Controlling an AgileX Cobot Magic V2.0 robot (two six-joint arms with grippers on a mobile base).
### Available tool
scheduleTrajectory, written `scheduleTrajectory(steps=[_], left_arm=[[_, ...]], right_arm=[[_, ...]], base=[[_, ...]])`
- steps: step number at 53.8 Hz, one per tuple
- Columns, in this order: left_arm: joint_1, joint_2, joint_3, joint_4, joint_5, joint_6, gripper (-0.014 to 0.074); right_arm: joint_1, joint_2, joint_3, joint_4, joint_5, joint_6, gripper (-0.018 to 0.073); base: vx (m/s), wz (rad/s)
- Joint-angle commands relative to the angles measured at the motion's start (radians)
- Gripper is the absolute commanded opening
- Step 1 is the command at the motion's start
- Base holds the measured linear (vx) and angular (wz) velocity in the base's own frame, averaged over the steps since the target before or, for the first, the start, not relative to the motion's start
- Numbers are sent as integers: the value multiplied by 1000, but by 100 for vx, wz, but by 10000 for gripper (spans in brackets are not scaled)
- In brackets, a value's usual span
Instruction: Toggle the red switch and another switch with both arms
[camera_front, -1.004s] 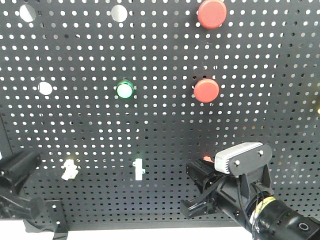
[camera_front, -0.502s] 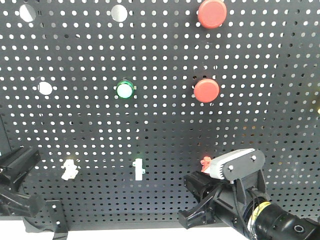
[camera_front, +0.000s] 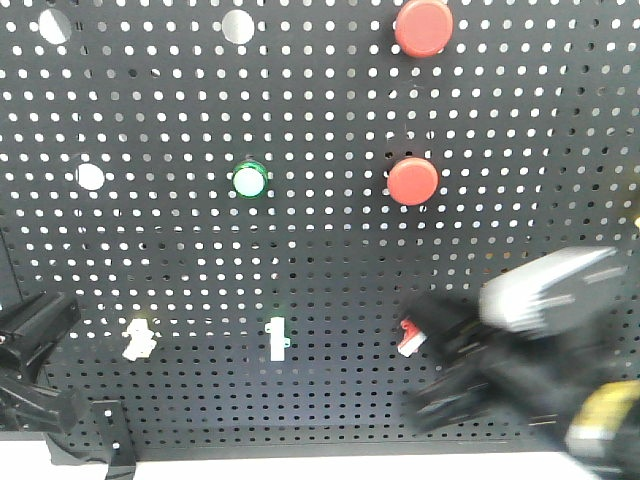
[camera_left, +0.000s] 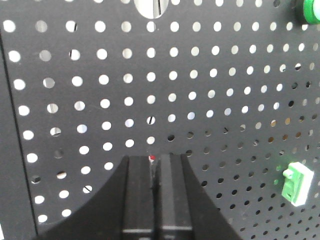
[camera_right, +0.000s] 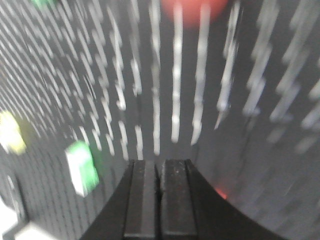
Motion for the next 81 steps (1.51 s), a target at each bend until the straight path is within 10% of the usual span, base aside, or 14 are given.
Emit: scheduleTrajectory(steps=[1,54,81], left_arm=[[-5,-19,-27,-9,-87,-3,2],[-4,-25,-7,-9,-70,2,2],[231,-761,508,-9,186,72,2]], right_arm=[[-8,-85,-30,-6,-17,-28,-8],[-8,-215,119,40,14,-67,-6],[-8,-215,119,40,14,-67,-6]], base=[[0,0],[0,0],[0,0]])
